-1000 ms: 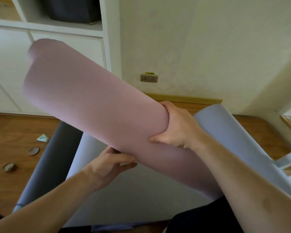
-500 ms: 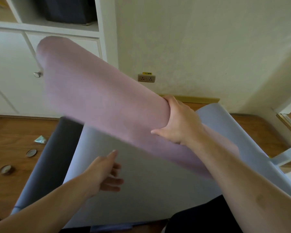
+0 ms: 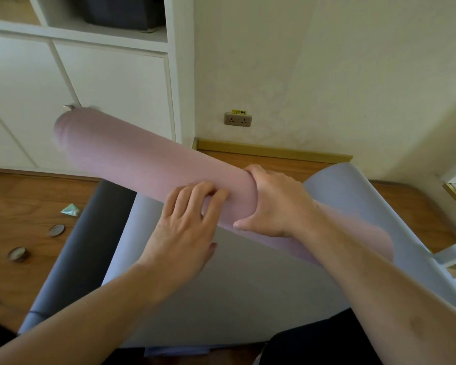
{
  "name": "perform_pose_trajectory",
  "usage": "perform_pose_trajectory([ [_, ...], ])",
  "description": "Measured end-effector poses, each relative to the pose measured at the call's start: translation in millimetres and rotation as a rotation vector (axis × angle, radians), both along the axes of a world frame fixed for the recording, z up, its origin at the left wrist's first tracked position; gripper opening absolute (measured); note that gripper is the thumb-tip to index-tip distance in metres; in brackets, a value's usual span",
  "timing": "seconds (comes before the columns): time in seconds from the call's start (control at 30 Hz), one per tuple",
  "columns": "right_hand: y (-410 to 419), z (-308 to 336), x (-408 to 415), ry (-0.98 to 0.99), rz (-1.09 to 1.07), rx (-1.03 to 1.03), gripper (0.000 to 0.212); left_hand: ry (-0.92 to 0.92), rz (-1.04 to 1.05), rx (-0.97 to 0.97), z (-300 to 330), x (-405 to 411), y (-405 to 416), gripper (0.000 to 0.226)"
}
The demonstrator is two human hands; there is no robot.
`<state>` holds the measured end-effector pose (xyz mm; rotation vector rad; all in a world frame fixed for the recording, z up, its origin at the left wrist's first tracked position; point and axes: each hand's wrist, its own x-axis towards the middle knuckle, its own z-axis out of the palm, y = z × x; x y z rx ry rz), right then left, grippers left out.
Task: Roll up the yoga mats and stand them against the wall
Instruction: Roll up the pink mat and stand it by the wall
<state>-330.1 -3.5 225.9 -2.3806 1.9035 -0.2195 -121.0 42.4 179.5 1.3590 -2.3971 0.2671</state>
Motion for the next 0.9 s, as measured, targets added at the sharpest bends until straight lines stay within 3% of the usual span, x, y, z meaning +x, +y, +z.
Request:
perform_pose_trajectory([
  [0.23,9.4,-4.7,13.1,-0.022,0.055,0.228,0.093,-0.157,0.0,0.026,1.9,3.7,-15.5,0.107],
  [0.37,10.4,-10.8,15.8,-0.019,0.078,0.308,0.107,-0.176,-0.026,0.065,-2.1,2.7,-19.1,0.105],
  [0.47,16.4,-12.8,20.1,0.098,0.136,0.221,0.129,-0.159,-0.012,0.06,-2.6,7.2,-22.2,0.098],
  [0.57,25.2,-18.6,27.9,0.292,0.157,0.03,0.142,-0.09,0.021,0.079,-0.7,13.8,-27.1,0.093],
  [0.63,23.2,-23.8,30.6,0.282,0.163,-0.046,0.122,-0.044,0.019,0.067,-0.9,17.0,-28.6,0.092],
  [0.7,15.7,-24.0,27.9,0.197,0.136,-0.067,0.105,0.017,0.021,0.035,-0.1,16.9,-26.0,0.093],
  [0.8,2.9,-11.4,16.7,0.028,0.016,-0.01,0.107,0.161,0.137,0.002,-0.9,16.3,-20.5,0.09],
  [0.9,-3.0,-10.1,9.9,-0.158,-0.092,-0.008,0.105,0.545,0.23,0.198,13.1,13.6,-22.3,0.077],
])
